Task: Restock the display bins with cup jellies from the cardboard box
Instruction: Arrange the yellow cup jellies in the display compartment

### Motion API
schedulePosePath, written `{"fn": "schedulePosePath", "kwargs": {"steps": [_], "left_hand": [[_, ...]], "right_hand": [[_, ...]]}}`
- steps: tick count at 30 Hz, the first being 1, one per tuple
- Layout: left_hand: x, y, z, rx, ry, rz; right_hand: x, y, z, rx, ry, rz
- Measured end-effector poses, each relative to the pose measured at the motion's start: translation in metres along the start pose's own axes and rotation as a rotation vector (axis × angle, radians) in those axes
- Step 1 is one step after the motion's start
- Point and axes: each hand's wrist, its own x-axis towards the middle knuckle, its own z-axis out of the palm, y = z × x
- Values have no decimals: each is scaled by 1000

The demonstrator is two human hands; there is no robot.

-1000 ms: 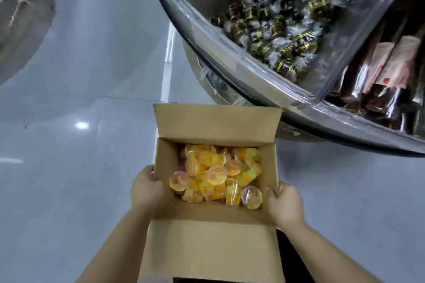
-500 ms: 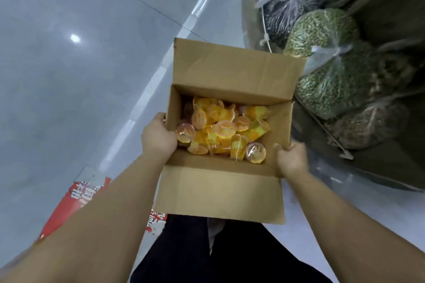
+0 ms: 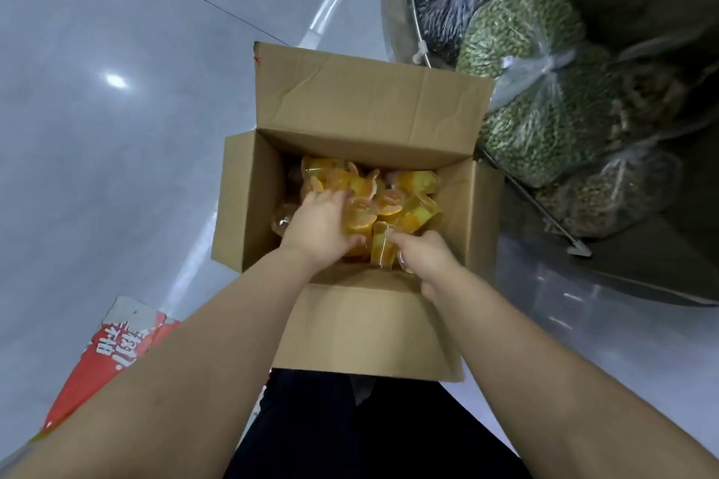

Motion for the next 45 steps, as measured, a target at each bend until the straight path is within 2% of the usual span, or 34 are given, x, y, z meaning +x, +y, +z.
{"fn": "schedulePosePath", "kwargs": {"steps": [3,5,7,10,13,18,21,24,28,31,36,39,41,45], "left_hand": [[28,-1,24,289,2,1],[35,0,36,285,109,-18],[32,1,41,152,156,-16],[-2,9,26,-288,162,18],[-63,30,-22,-599,244,26],[-195,94,-149,-885,312,52],[-264,144,-228,-860,328,123],[-307,198,-301,-826,341,314],[-334,269,-369,-771,310,552],[-337,318,-390,-713,266,707],[-333,391,-405,-678,220,855],[-327,430,-407,-669,169,883],[-320,456,-410,-661,159,893],[-295,519,-418,-615,147,912]], "right_hand": [[40,-6,16,247,162,18],[53,-12,24,371,258,31],[55,-8,27,362,323,-42],[13,-3,18,320,279,-190],[-74,-7,-6,296,186,-324],[-264,-62,-59,155,60,-546],[-379,-107,-96,157,51,-647],[-467,-147,-138,192,78,-809],[-540,-182,-193,215,171,-1022],[-564,-191,-228,246,219,-1097],[-579,-188,-278,313,256,-1105],[-577,-192,-313,345,299,-1141],[-576,-202,-338,389,370,-1191],[-565,-235,-395,428,534,-1179]]}}
